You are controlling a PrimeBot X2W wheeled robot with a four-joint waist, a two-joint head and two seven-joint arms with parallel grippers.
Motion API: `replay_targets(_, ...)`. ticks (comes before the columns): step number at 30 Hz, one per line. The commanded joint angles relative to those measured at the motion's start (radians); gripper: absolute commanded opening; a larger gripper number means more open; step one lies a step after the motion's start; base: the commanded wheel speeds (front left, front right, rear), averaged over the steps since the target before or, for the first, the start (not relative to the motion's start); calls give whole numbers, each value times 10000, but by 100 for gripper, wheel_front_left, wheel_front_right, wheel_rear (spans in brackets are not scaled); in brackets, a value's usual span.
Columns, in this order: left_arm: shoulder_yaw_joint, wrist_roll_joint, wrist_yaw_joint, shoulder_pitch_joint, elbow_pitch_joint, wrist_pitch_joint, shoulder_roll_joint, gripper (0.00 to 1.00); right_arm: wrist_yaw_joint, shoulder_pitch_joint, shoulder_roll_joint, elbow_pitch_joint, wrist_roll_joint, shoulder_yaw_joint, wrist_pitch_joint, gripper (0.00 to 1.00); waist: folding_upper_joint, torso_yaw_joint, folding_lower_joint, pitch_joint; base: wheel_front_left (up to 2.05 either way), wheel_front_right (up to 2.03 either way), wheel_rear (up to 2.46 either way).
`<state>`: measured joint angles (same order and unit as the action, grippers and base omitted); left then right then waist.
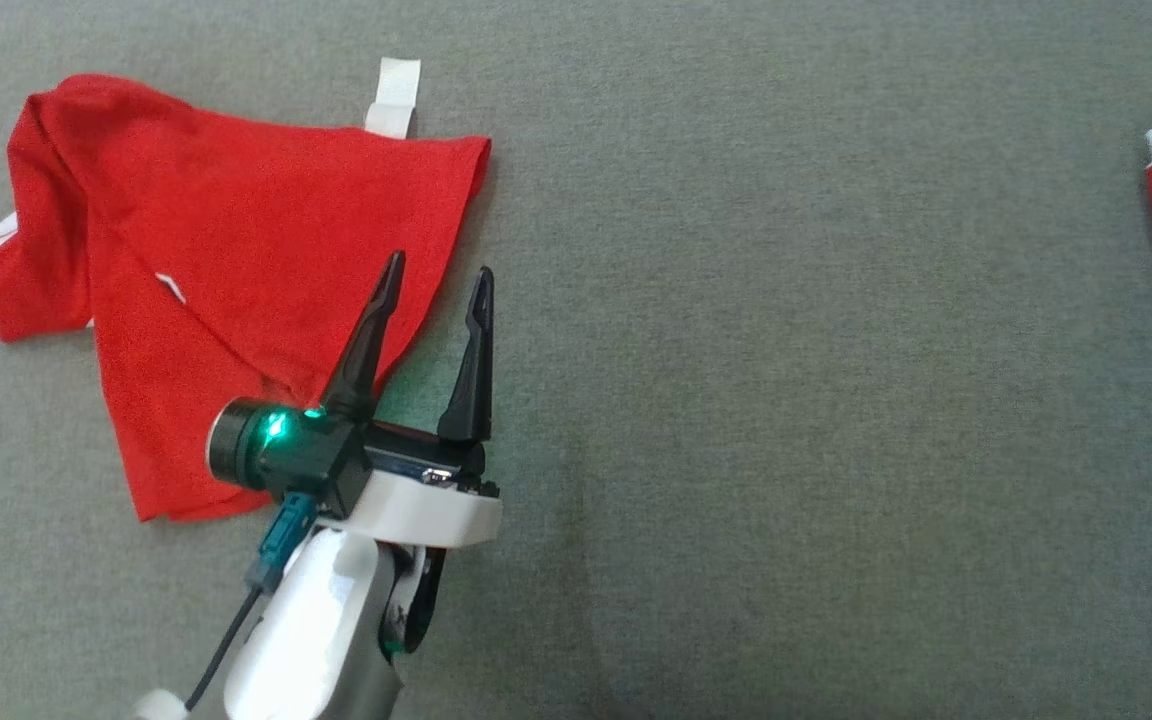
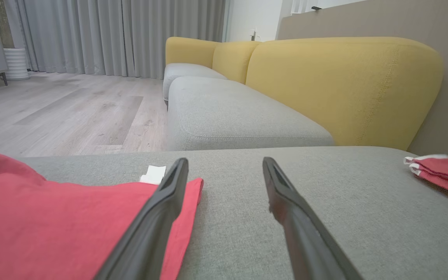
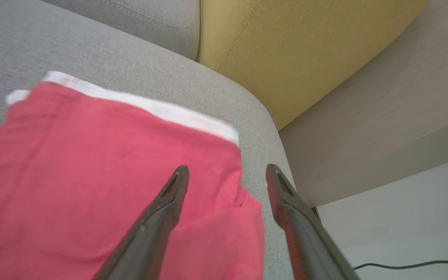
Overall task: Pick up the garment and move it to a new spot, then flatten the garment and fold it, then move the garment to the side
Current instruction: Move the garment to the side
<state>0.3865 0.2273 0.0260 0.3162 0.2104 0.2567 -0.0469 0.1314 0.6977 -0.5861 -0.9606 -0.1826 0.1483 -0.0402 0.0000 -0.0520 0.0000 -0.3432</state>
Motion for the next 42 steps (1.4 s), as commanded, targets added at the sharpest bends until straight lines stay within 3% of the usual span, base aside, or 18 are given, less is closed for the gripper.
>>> replay_targets(1,-365,-129,-5,201,-279,51,-33,100,-7,59,-160,386,-186,5,-114,100,0,83,0,110,0,0,0)
replay_targets(12,-443,66,55,-87,-276,51,-33,100,-7,-106,1331,1708,-298,240,-340,100,0,325,0,1197,0,0,0)
replay_targets(29,-698,273,236,-1051,-393,51,-33,100,-7,-2582,4698,5603,2061,-785,-1017,100,0,242,0,2564,0,0,0)
replay_targets(35,-767,309,244,-1366,-376,51,-33,100,-7,-4029,5233,6419,2762,-908,-1472,100,0,188,0,2804,0,0,0)
replay_targets(42,-853,409,306,-1705,-412,51,-33,100,-7,-5556,5350,7040,3288,-903,-1986,100,0,154,0,2955,0,0,0)
